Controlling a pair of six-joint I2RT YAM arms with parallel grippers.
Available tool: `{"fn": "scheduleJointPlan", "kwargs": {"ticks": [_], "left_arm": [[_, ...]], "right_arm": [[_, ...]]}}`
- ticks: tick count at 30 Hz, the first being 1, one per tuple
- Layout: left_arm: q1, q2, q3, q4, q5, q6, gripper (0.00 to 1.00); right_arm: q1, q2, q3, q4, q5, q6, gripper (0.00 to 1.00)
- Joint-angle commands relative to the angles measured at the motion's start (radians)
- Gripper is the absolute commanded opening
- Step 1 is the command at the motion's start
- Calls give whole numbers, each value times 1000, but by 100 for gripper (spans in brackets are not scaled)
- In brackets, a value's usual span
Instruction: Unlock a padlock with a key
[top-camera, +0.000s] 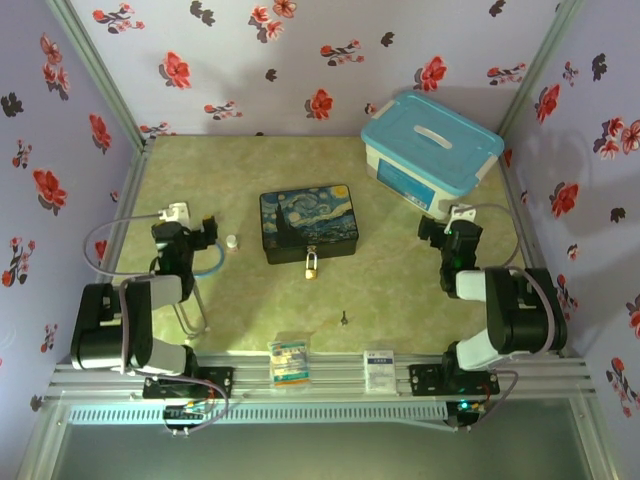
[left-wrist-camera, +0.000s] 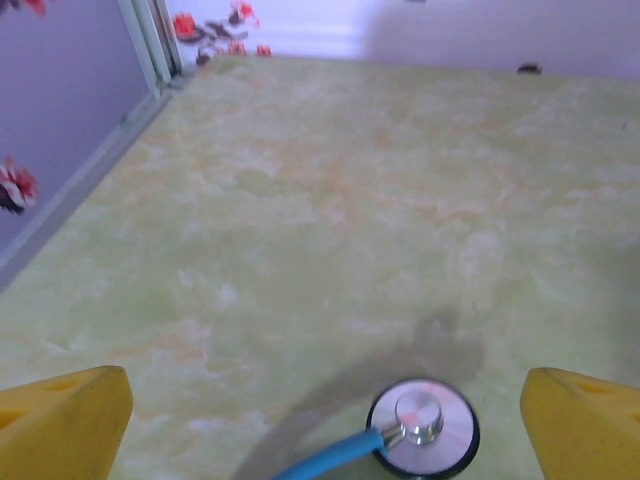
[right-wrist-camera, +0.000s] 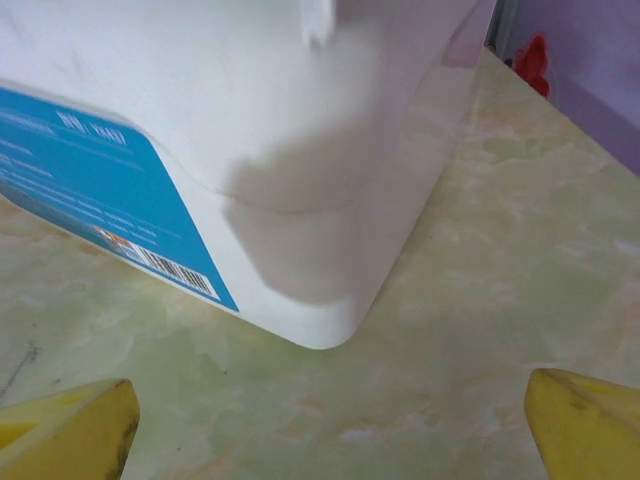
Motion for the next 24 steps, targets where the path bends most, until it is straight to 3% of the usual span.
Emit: {"fn": "scheduleJointPlan", "kwargs": {"ticks": [1, 4, 7, 10, 13, 16, 20, 24], "left_arm": [[9, -59, 23, -65, -38, 9, 100], [8, -130, 27, -102, -44, -10, 100], [11, -262, 123, -344, -43, -143, 100], [10, -336, 209, -520, 41, -287, 100], [8, -418, 191, -555, 124, -422, 100], [-4, -495, 196, -658, 202, -517, 100], [-92, -563, 208, -748, 281, -543, 100], [-165, -554, 231, -821, 464, -597, 100]], "right_arm": [[-7, -95, 37, -105, 7, -14, 99], [-7, -179, 54, -204, 60, 37, 99], [-15, -259, 116, -413, 82, 183, 99], [-19, -292, 203, -628, -40, 253, 99], [-15, -321, 243, -757, -215, 300, 99], [8, -351, 265, -877, -275, 353, 99], [109, -388, 277, -997, -302, 364, 98], [244, -405, 281, -1088, -304, 376, 94]]}}
